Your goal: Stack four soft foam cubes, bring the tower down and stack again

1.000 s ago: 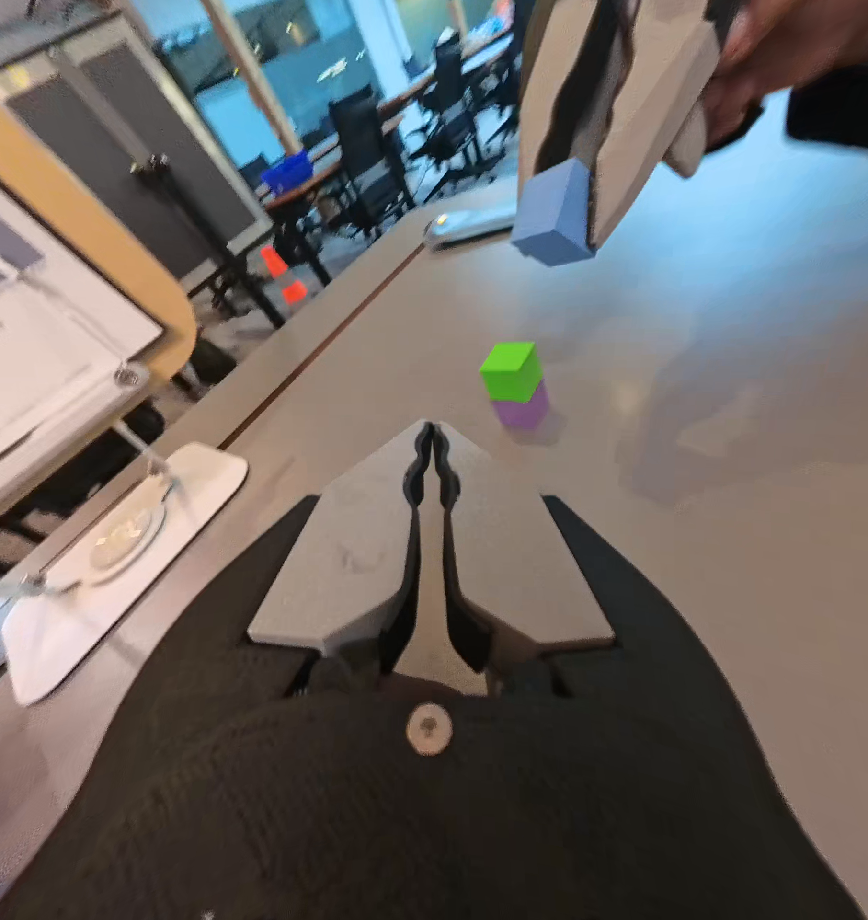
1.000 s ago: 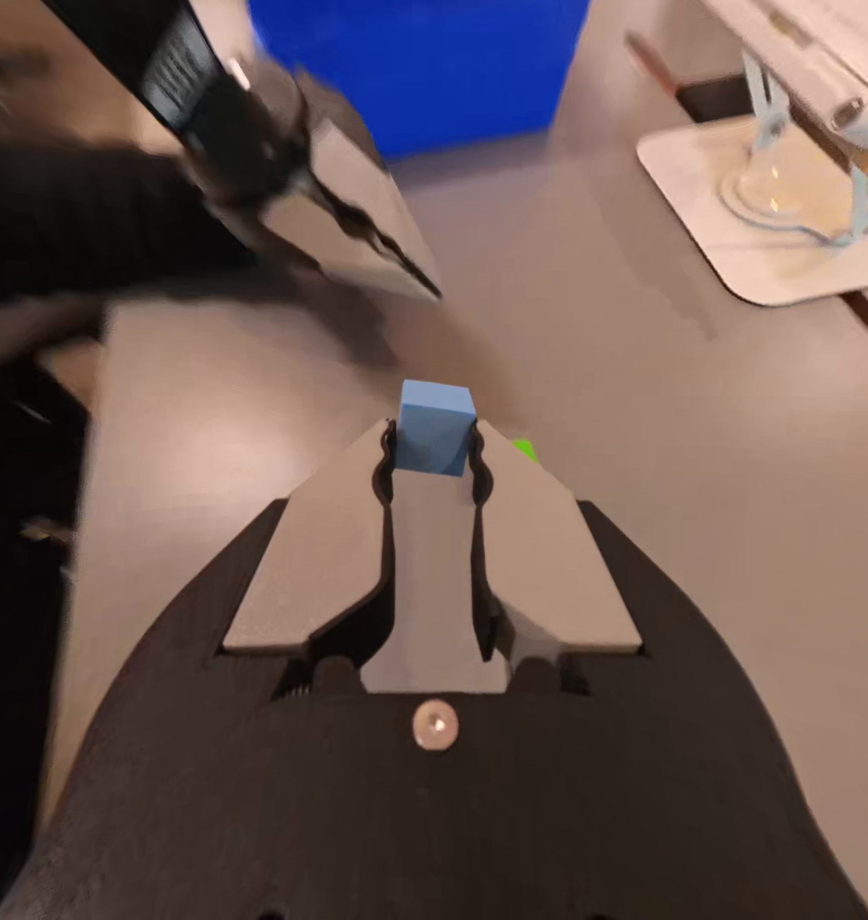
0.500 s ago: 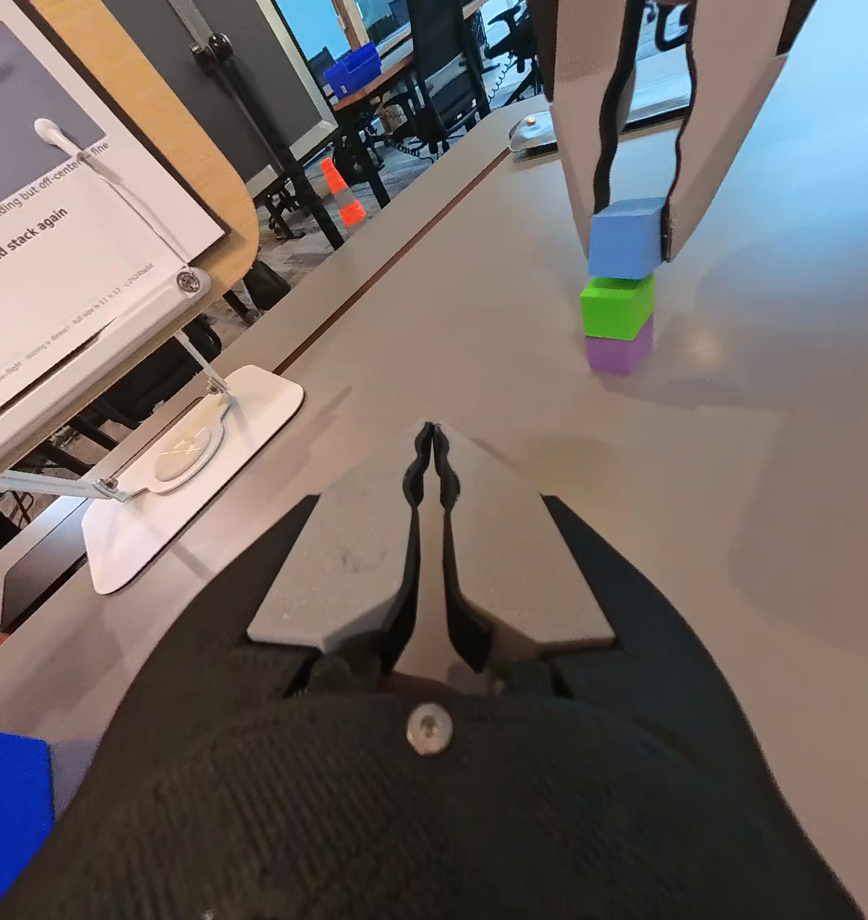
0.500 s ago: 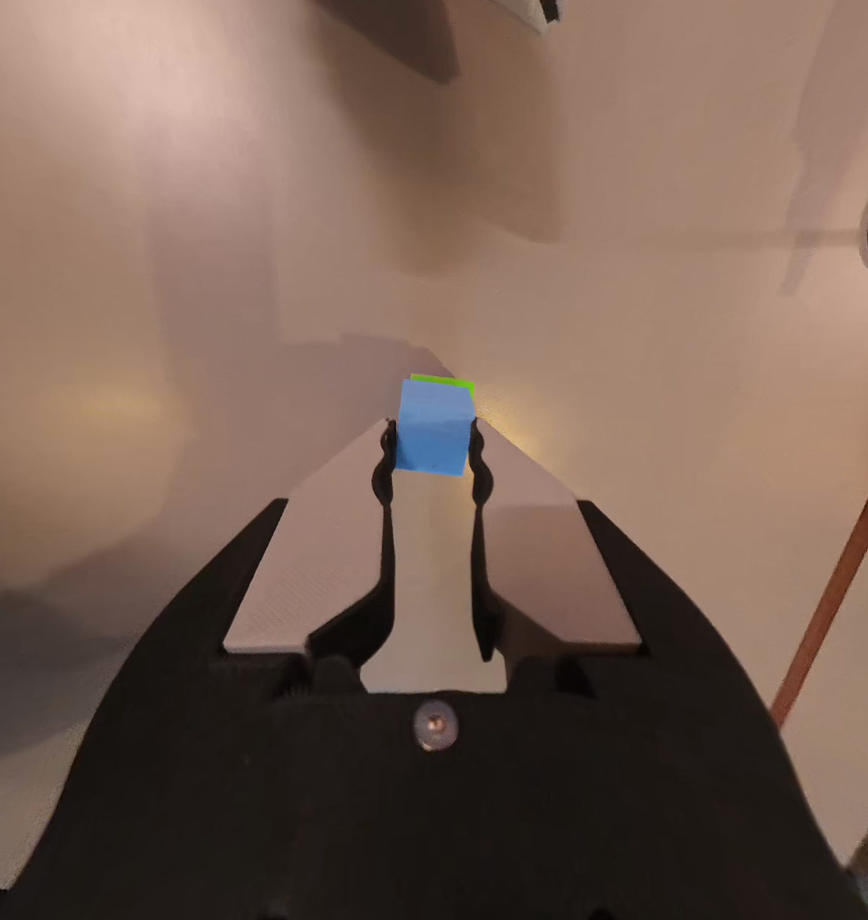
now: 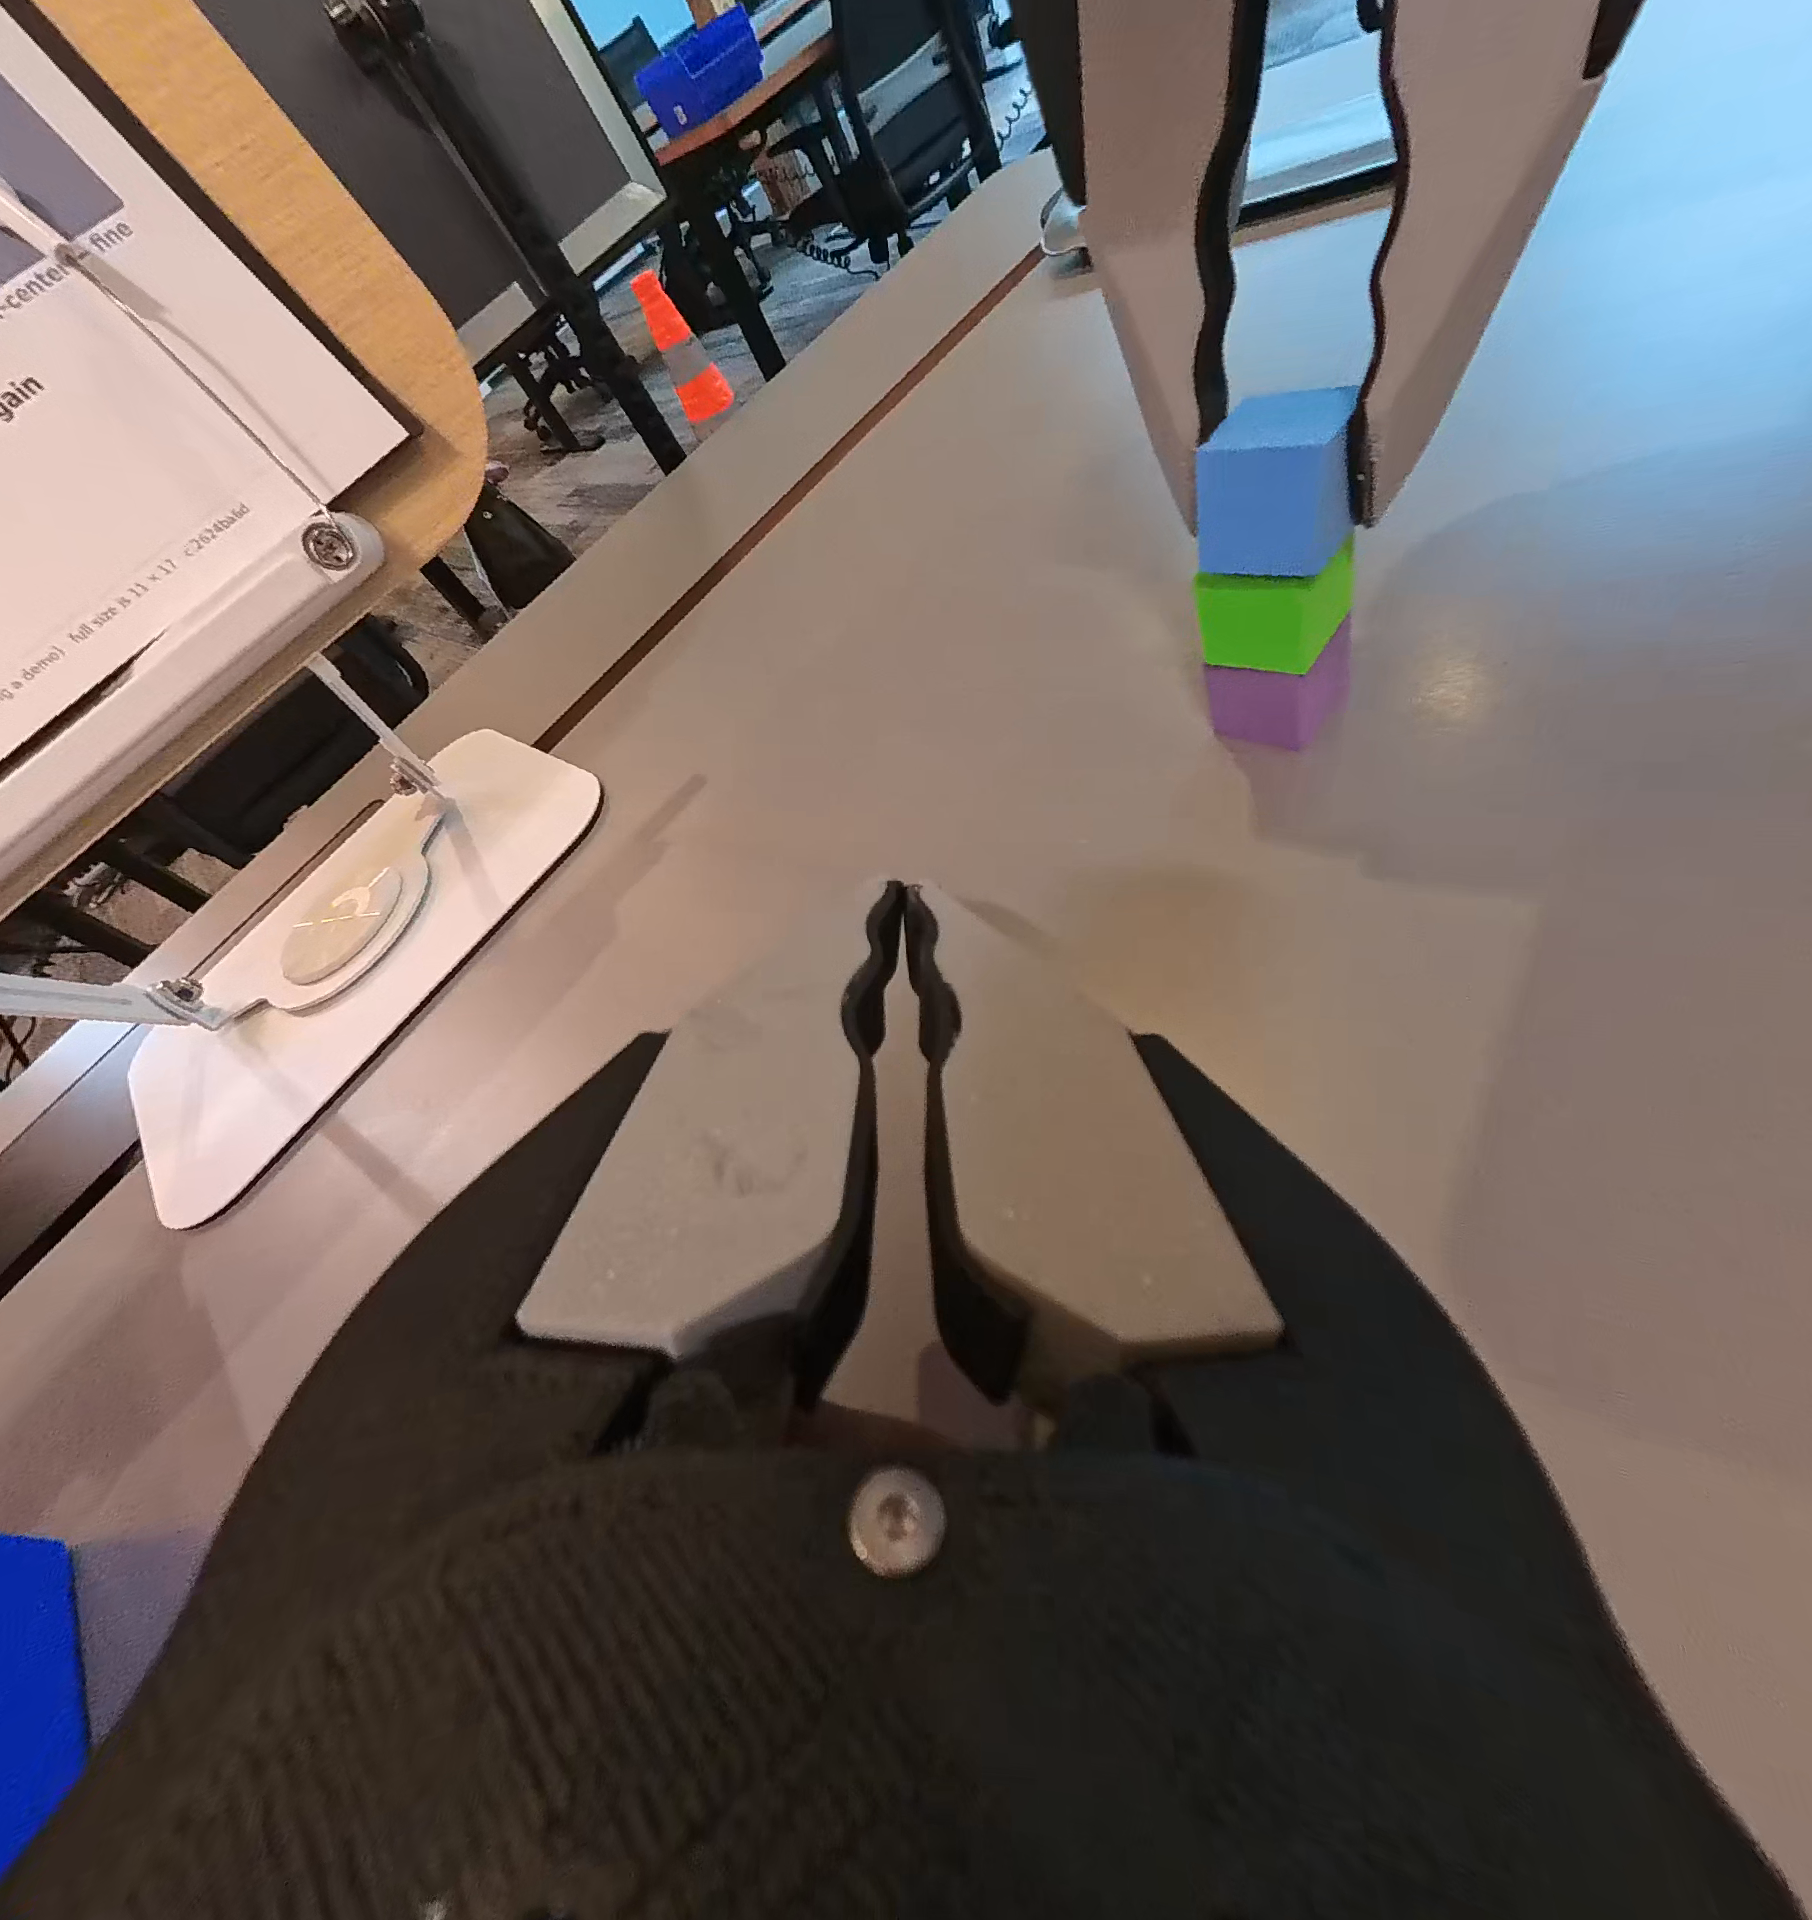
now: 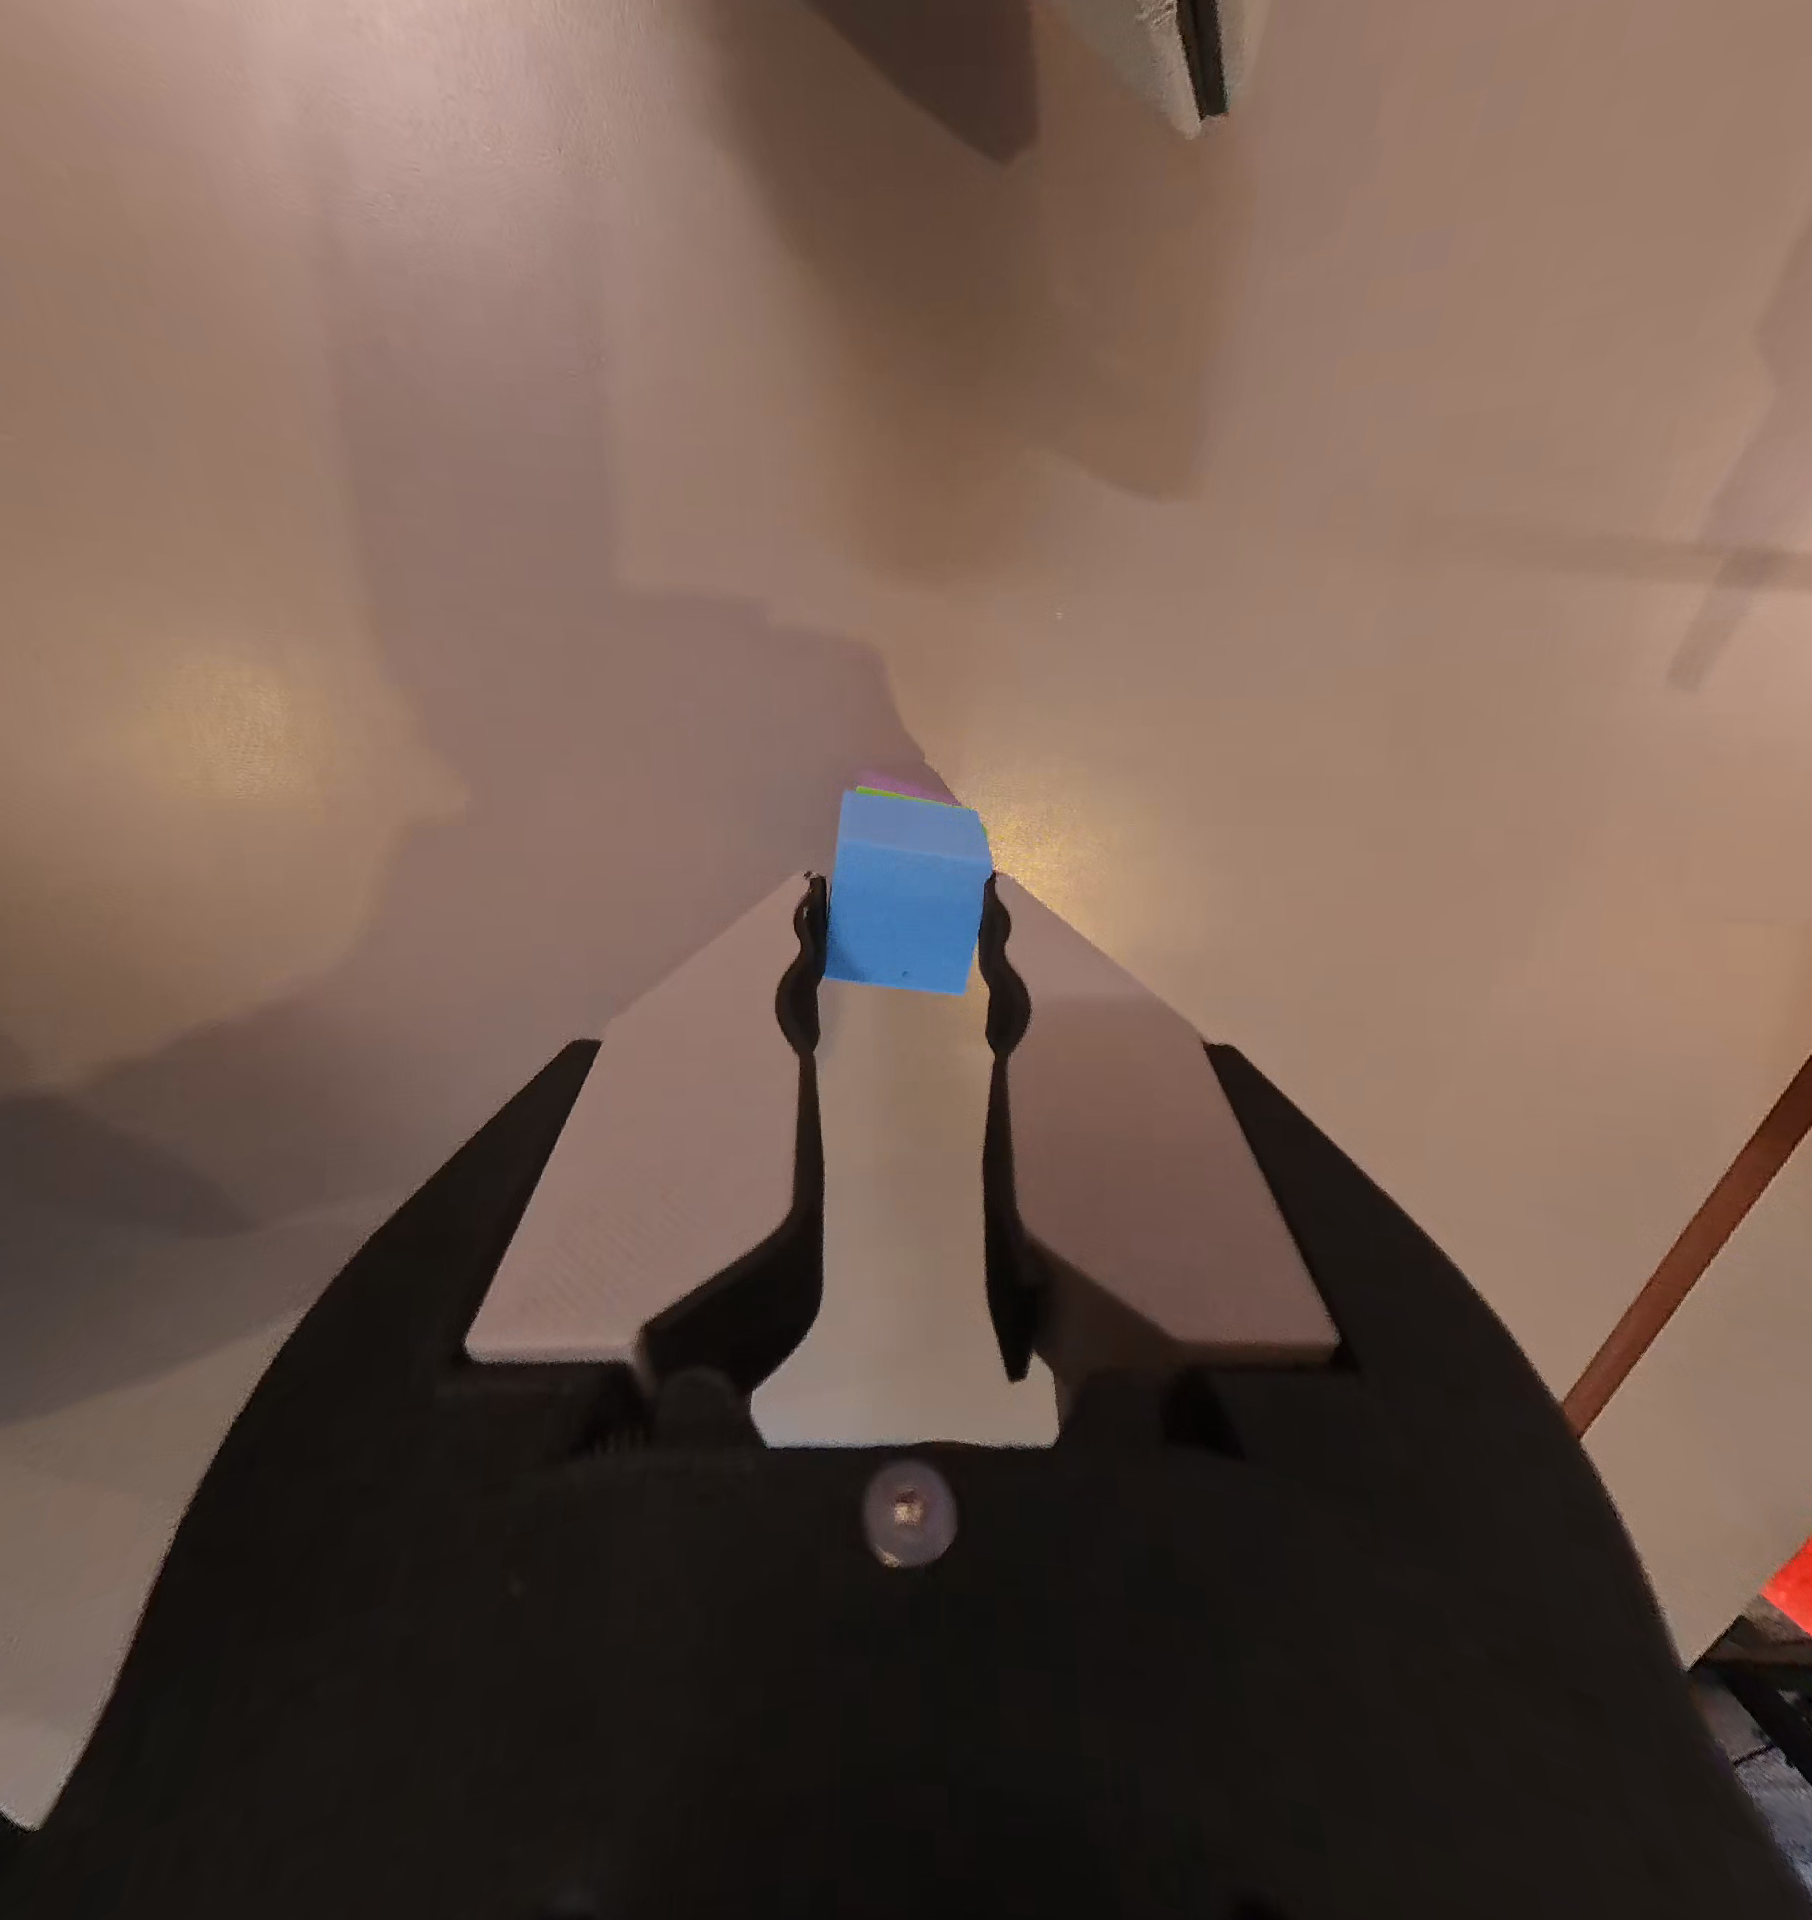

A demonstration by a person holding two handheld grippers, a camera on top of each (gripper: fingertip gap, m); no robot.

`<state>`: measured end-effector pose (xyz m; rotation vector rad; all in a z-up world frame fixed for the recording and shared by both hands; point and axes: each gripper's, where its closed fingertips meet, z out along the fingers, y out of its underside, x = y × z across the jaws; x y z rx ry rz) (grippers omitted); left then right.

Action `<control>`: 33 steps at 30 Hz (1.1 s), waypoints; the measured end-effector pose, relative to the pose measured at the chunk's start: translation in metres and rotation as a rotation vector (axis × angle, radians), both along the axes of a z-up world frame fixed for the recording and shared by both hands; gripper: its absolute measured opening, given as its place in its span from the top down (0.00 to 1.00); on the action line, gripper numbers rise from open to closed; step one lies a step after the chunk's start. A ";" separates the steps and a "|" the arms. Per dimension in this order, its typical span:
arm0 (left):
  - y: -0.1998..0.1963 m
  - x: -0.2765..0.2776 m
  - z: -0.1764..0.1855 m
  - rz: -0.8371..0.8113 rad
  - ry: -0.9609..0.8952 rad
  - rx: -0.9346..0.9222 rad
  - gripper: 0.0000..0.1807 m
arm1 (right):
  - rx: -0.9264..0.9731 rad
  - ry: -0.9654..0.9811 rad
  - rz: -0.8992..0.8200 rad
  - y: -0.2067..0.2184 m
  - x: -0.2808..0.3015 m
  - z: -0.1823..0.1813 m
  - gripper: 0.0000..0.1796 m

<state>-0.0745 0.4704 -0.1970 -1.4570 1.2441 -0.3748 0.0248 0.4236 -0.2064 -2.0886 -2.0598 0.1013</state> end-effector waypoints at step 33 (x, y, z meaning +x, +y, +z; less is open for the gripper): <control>-0.001 0.001 -0.003 -0.010 0.020 0.003 1.00 | -0.012 -0.084 -0.044 0.004 0.004 -0.001 0.85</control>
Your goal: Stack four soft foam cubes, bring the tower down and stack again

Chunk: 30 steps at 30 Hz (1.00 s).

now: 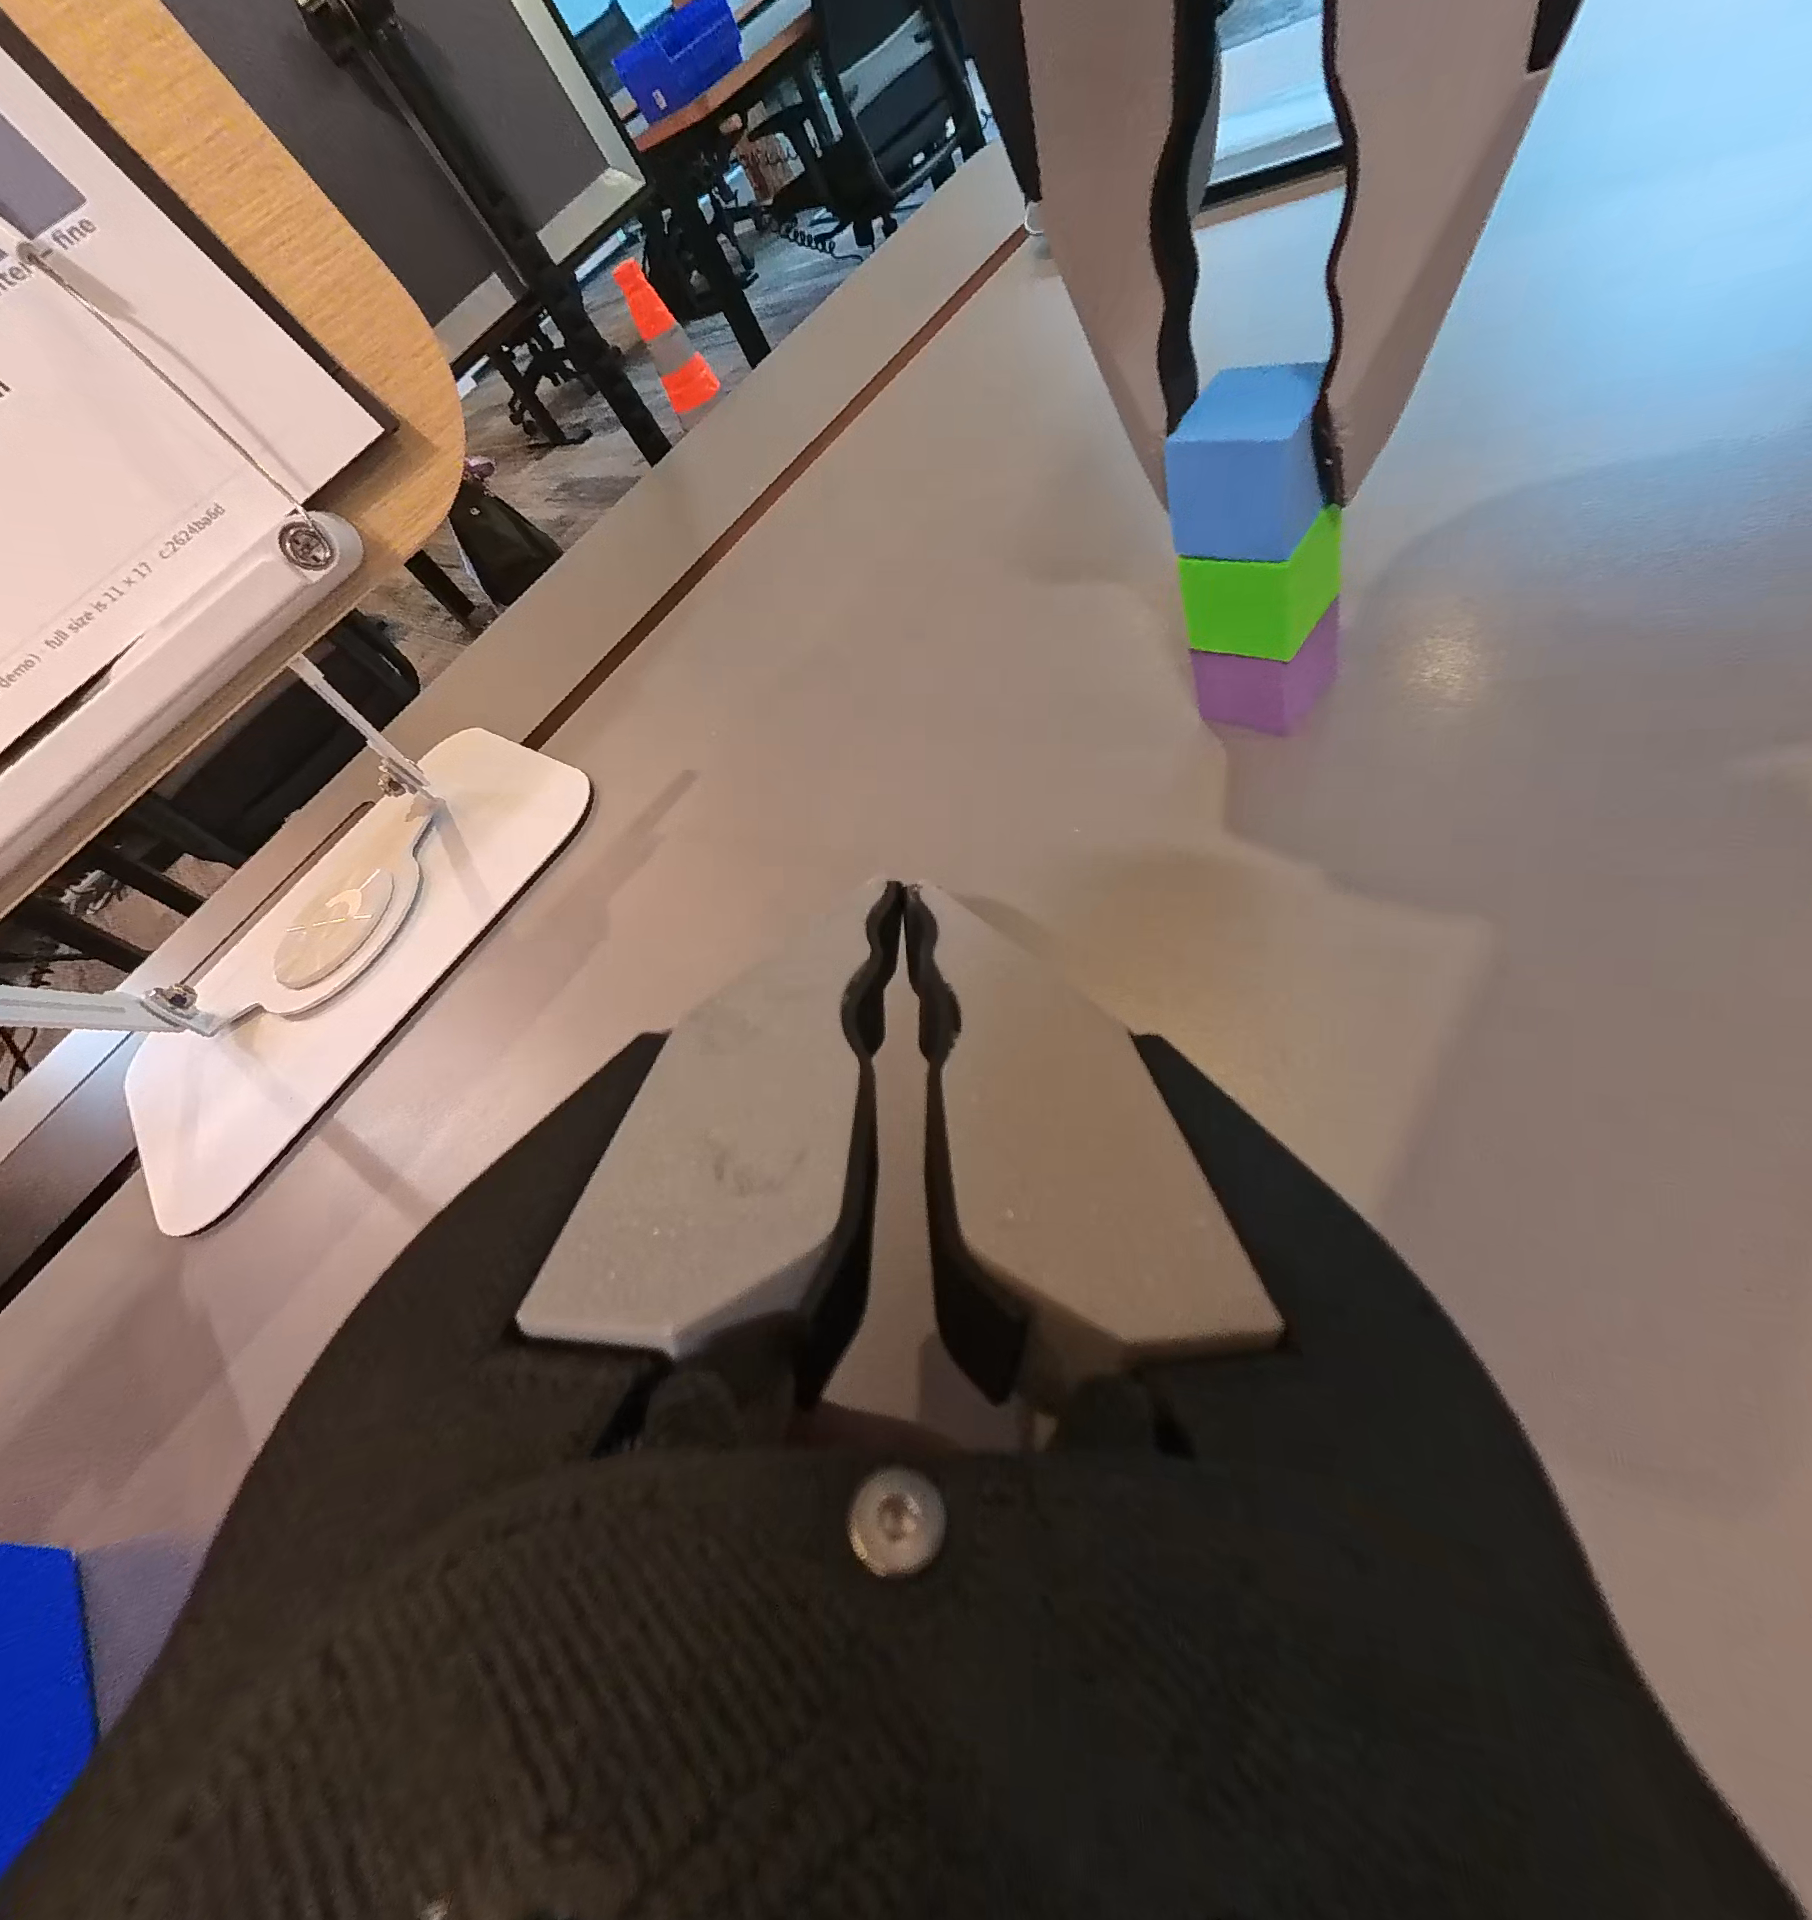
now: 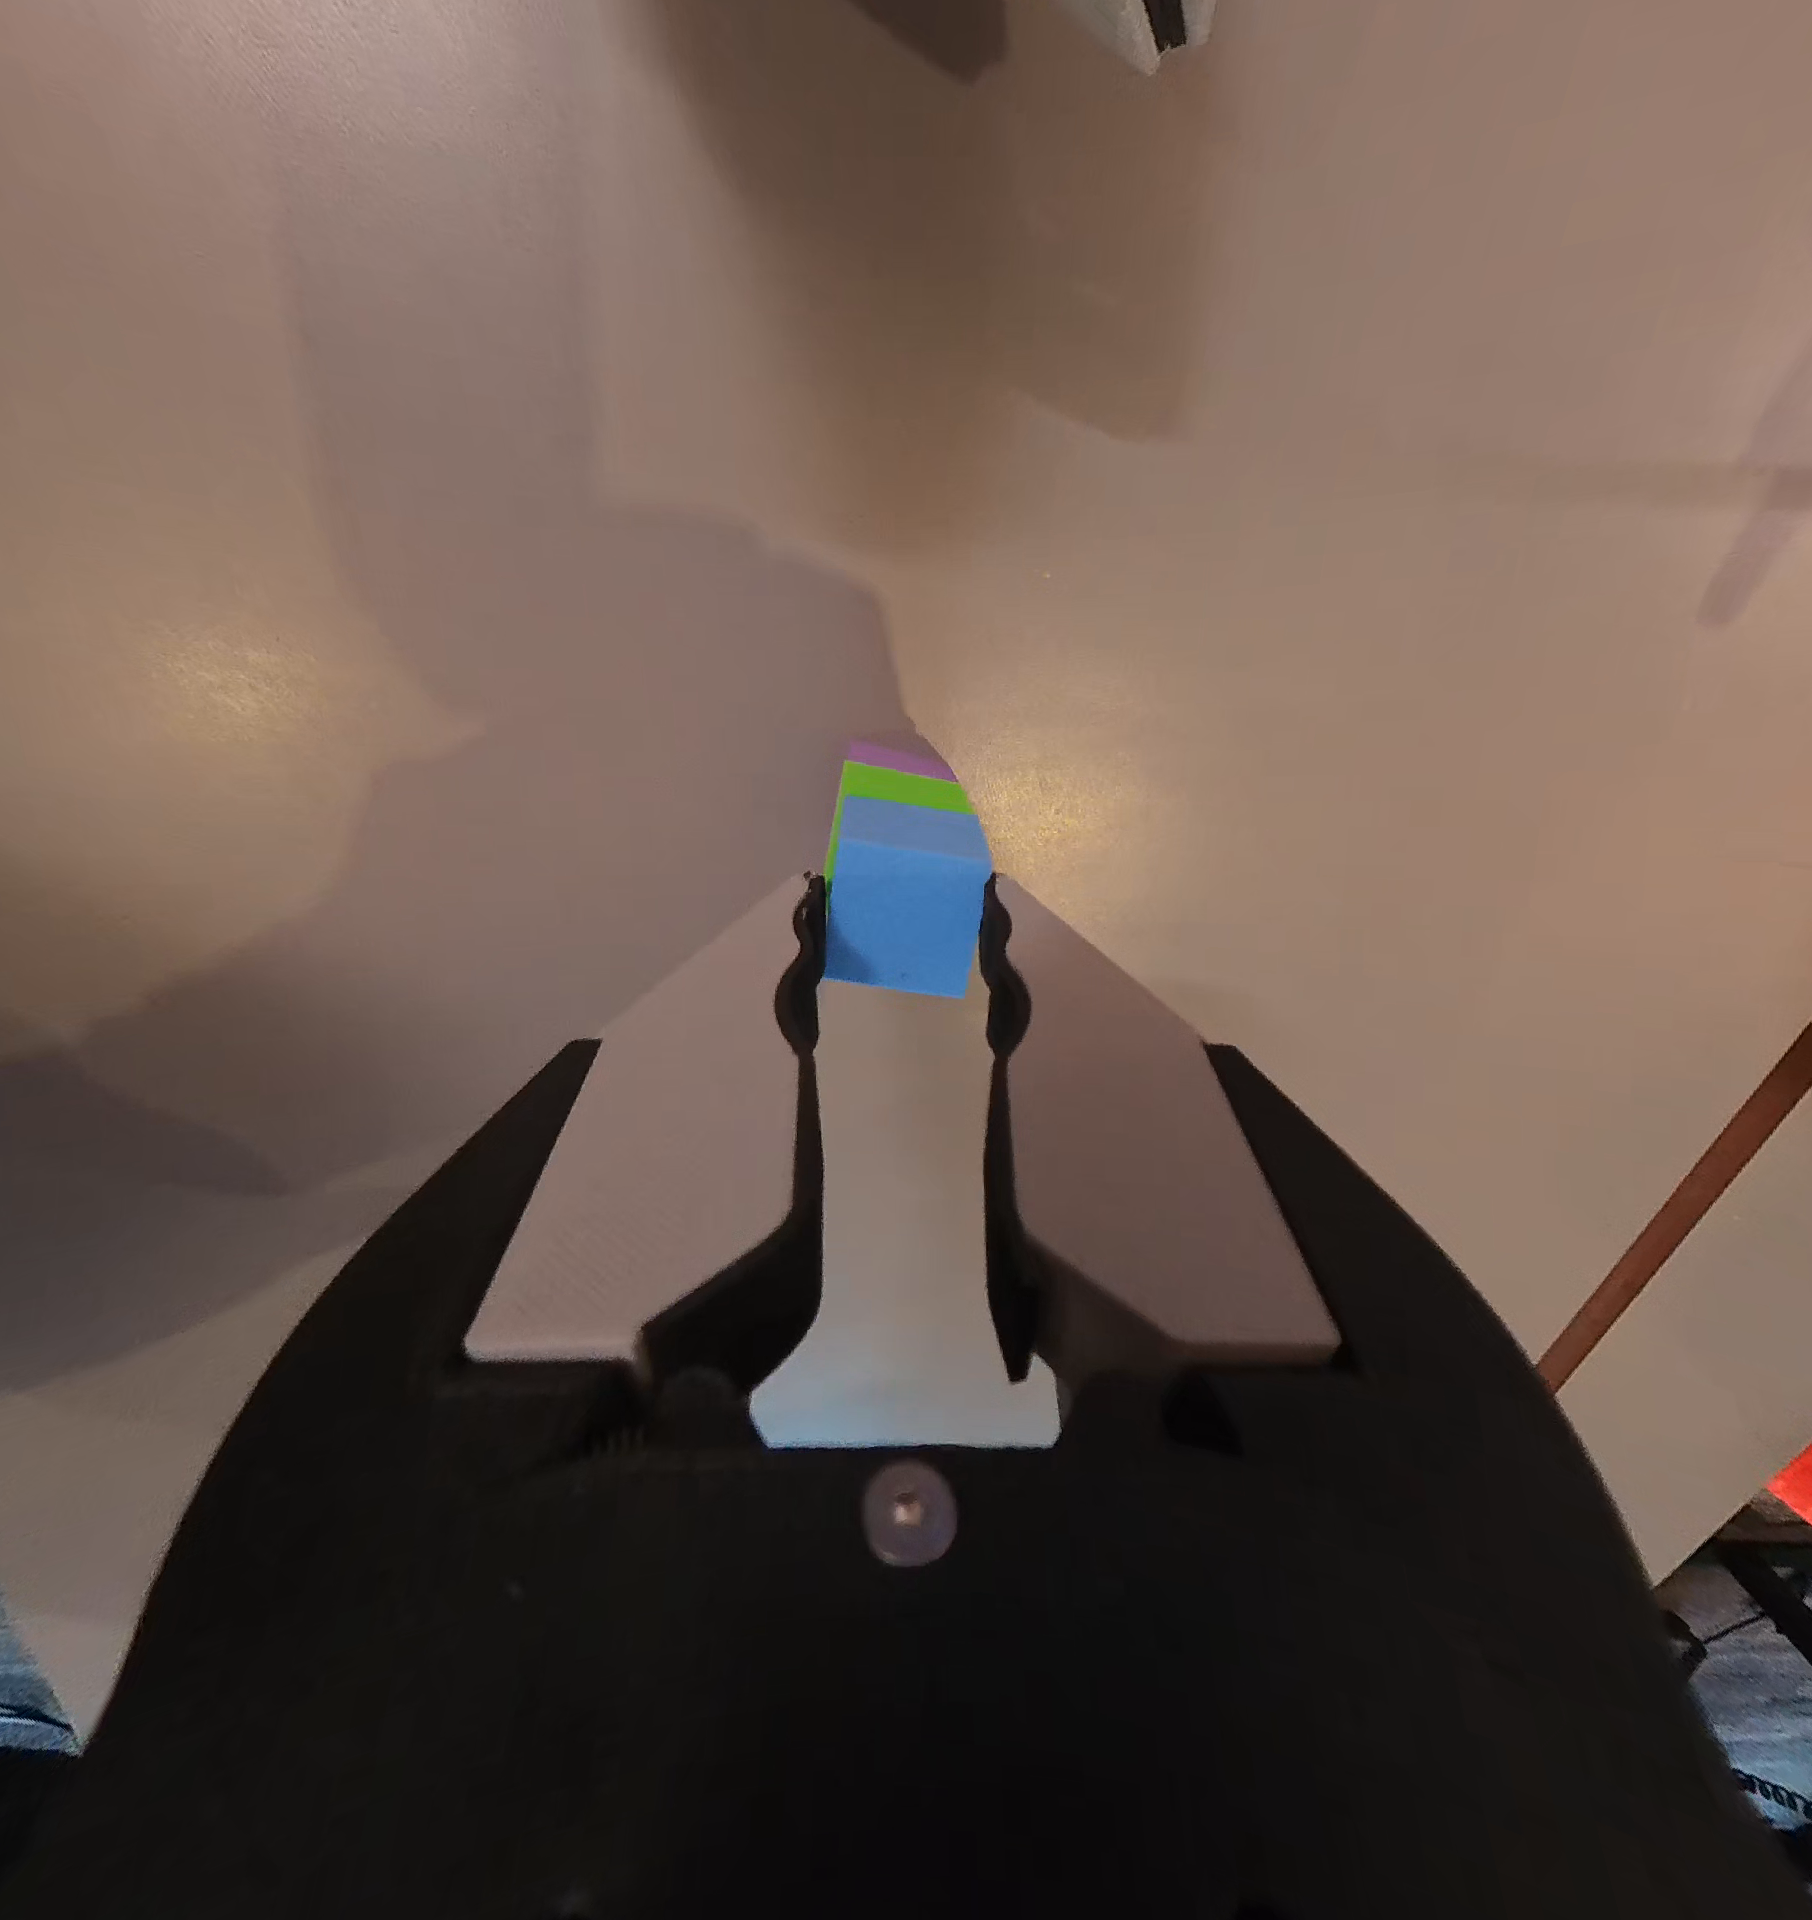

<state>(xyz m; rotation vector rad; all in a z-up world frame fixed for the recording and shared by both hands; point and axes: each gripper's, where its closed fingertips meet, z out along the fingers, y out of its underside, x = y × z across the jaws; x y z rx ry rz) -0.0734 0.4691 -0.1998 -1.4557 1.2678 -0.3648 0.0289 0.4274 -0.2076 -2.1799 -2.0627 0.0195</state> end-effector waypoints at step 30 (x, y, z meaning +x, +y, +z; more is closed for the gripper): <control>0.005 -0.005 -0.006 0.039 0.011 -0.075 0.96 | 0.142 1.033 -0.232 -0.073 -0.106 0.068 0.62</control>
